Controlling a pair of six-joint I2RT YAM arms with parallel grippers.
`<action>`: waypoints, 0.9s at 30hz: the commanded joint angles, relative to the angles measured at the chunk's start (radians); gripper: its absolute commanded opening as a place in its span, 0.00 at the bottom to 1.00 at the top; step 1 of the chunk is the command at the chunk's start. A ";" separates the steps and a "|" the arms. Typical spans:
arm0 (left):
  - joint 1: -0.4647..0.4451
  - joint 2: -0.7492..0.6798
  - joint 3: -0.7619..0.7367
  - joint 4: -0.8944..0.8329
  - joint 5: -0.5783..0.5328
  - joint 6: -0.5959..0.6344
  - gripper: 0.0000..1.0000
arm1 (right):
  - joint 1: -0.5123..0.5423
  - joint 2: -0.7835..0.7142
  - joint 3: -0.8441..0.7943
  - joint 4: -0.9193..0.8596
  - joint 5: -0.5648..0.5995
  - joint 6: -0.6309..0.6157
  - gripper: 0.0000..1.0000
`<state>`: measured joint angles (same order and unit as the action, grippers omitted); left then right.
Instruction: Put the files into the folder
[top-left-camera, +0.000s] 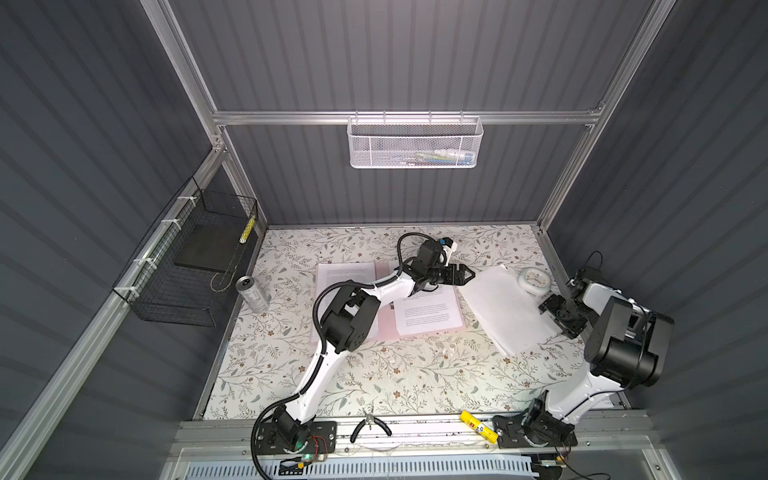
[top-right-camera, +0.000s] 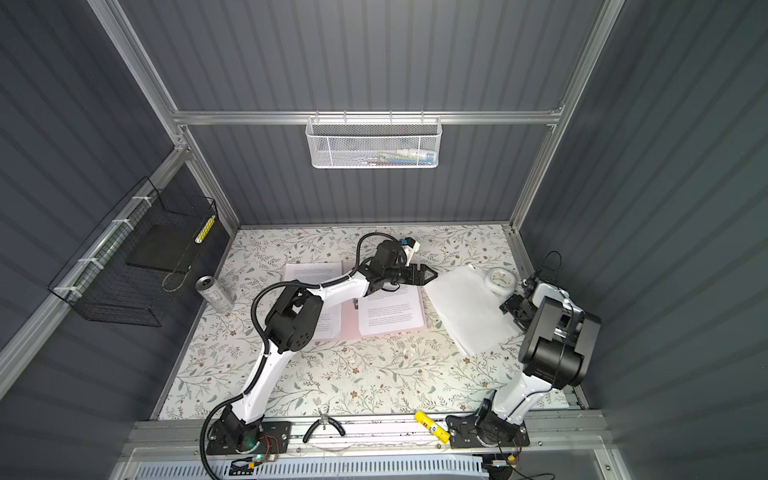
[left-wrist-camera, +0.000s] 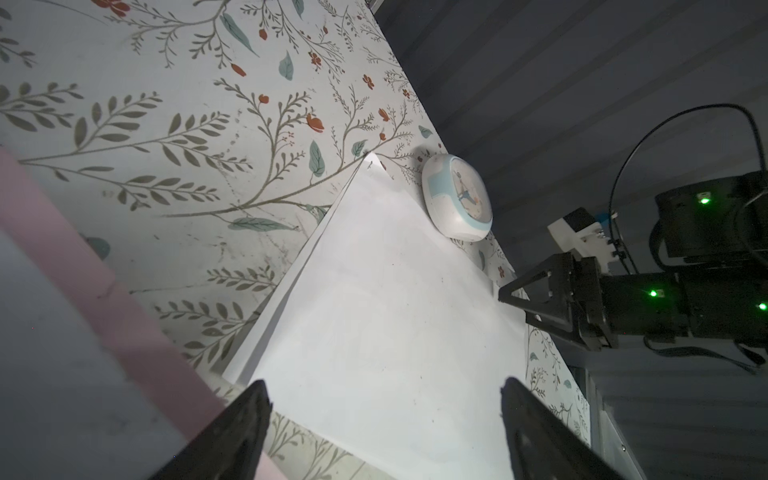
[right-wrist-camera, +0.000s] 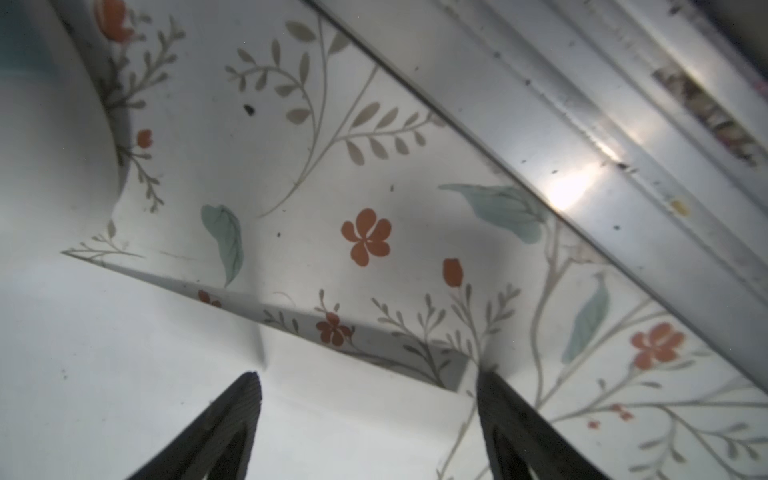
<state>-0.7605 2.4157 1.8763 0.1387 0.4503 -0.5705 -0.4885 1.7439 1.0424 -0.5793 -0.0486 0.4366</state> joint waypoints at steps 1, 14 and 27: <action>-0.007 0.022 0.040 0.009 0.023 -0.013 0.87 | 0.001 0.022 0.022 -0.019 -0.100 -0.023 0.83; -0.007 0.038 0.058 -0.027 0.011 0.020 0.87 | 0.121 0.009 -0.018 -0.025 -0.243 -0.001 0.82; -0.006 0.040 0.043 -0.045 -0.009 0.044 0.87 | 0.233 -0.188 -0.057 -0.125 -0.268 -0.024 0.82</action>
<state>-0.7605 2.4355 1.9045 0.1146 0.4458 -0.5560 -0.2428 1.6131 0.9623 -0.6292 -0.3691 0.4446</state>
